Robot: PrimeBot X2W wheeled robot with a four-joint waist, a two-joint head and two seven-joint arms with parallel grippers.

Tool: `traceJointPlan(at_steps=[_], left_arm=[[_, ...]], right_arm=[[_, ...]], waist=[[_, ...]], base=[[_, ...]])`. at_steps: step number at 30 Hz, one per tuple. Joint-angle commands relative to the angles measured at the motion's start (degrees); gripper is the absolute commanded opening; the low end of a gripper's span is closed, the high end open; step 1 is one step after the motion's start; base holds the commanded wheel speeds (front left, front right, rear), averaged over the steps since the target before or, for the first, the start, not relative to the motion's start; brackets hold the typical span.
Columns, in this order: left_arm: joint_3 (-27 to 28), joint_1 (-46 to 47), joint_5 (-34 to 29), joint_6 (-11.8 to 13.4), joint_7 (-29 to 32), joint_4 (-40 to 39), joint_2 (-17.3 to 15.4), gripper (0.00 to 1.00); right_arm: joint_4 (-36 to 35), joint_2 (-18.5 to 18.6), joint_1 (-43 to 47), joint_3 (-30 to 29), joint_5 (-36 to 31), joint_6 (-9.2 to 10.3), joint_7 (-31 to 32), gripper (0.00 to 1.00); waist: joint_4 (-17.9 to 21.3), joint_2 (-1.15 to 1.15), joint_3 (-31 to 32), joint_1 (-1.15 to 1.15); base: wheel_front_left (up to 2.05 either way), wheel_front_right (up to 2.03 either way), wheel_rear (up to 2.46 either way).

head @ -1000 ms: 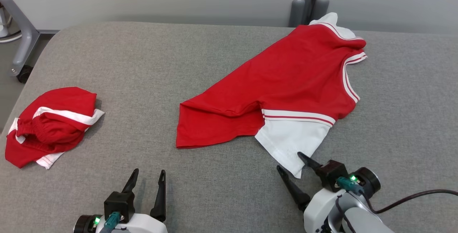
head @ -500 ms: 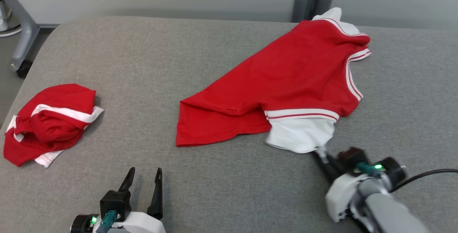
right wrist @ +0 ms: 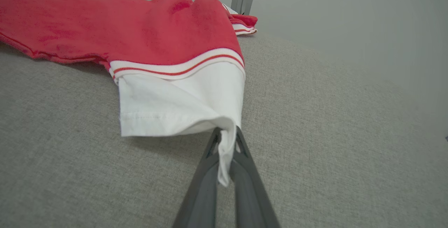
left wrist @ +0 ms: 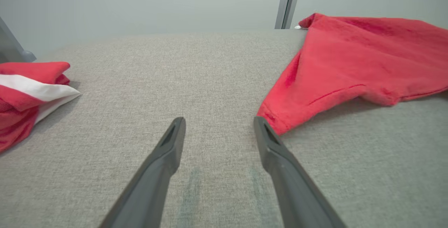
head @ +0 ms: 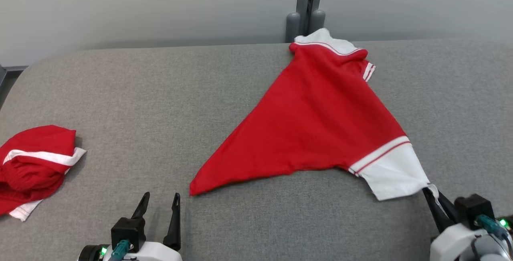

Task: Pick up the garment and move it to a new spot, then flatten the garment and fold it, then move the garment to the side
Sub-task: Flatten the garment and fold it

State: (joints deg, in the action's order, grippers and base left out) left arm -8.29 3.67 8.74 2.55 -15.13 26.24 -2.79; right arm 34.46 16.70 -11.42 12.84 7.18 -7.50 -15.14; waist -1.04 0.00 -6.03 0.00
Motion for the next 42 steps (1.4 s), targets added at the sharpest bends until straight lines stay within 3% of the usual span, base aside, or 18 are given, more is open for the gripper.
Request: traceJointPlan(at_steps=[1,6,7,8,18,24,25,26,27,32,37,42], left_arm=[[0.1,-0.8,-0.2,-0.2,0.0,0.0,-0.2,1.0],[0.1,-1.1,-0.2,-0.4,0.0,-0.2,-0.2,1.0],[0.1,-1.1,-0.2,-0.4,0.0,-0.2,-0.2,1.0],[0.2,-1.0,-0.1,-0.5,0.0,-0.2,-0.2,1.0],[-2.3,1.8,6.7,-4.6,0.0,3.2,-0.2,1.0],[-3.8,4.1,12.0,-5.2,0.0,7.6,-0.3,0.98],[-3.7,4.5,12.6,-4.9,0.0,8.3,-0.3,0.74],[-3.9,5.0,13.1,-4.8,0.0,8.8,-0.2,0.28],[-3.8,5.5,14.1,-4.9,0.0,9.3,-0.2,0.0],[-2.5,6.4,14.4,-4.2,0.0,10.0,-0.3,0.0],[3.7,4.9,11.2,-0.8,0.0,7.7,-0.3,0.0],[9.5,2.5,6.8,-0.6,0.0,5.8,-0.4,0.0]], right_arm=[[0.4,0.4,1.6,-1.3,0.1,0.02,0.0,0.0],[0.8,-1.2,5.2,-5.7,-0.2,0.02,0.0,0.0],[0.4,-1.6,5.3,-6.5,0.0,0.02,0.0,0.27],[-0.2,-2.2,5.3,-6.9,0.1,0.02,0.0,1.0],[-8.2,-6.9,2.2,-7.9,-1.8,0.02,0.0,1.0],[-9.1,-8.3,0.6,-6.6,-2.1,0.02,0.0,1.0],[-9.0,-8.4,0.5,-6.6,-2.2,0.02,0.0,1.0],[-9.1,-8.5,0.4,-6.7,-2.1,0.02,0.0,1.0],[-9.2,-8.6,0.4,-6.7,-2.1,0.02,0.0,1.0],[-9.2,-8.6,0.8,-7.4,-2.1,0.02,0.0,1.0],[-9.7,-9.3,1.5,-8.7,-2.4,0.02,0.0,1.0],[-9.4,-10.5,2.6,-8.3,-2.4,0.02,0.0,1.0]], waist=[[0.7,0.0,0.7,0.0],[1.9,0.0,0.6,0.0],[2.1,0.0,0.5,0.0],[2.3,0.0,0.3,0.0],[4.5,0.0,-1.8,0.0],[6.2,0.0,-2.9,0.0],[6.5,0.0,-3.1,0.0],[6.7,0.0,-3.3,0.0],[6.9,0.0,-3.4,0.0],[7.3,0.0,-3.6,0.0],[6.8,0.0,-2.9,0.0],[5.8,0.0,-1.4,0.0]], base=[[0.0,0.0,0.0],[0.0,0.0,0.0],[0.0,0.0,0.0],[0.0,0.0,0.0],[0.0,0.0,0.0],[0.0,0.0,0.0],[0.0,0.0,0.0],[0.0,0.0,0.0],[0.0,0.0,0.0],[0.0,0.0,0.0],[0.0,0.0,0.0],[0.0,0.0,0.0]])
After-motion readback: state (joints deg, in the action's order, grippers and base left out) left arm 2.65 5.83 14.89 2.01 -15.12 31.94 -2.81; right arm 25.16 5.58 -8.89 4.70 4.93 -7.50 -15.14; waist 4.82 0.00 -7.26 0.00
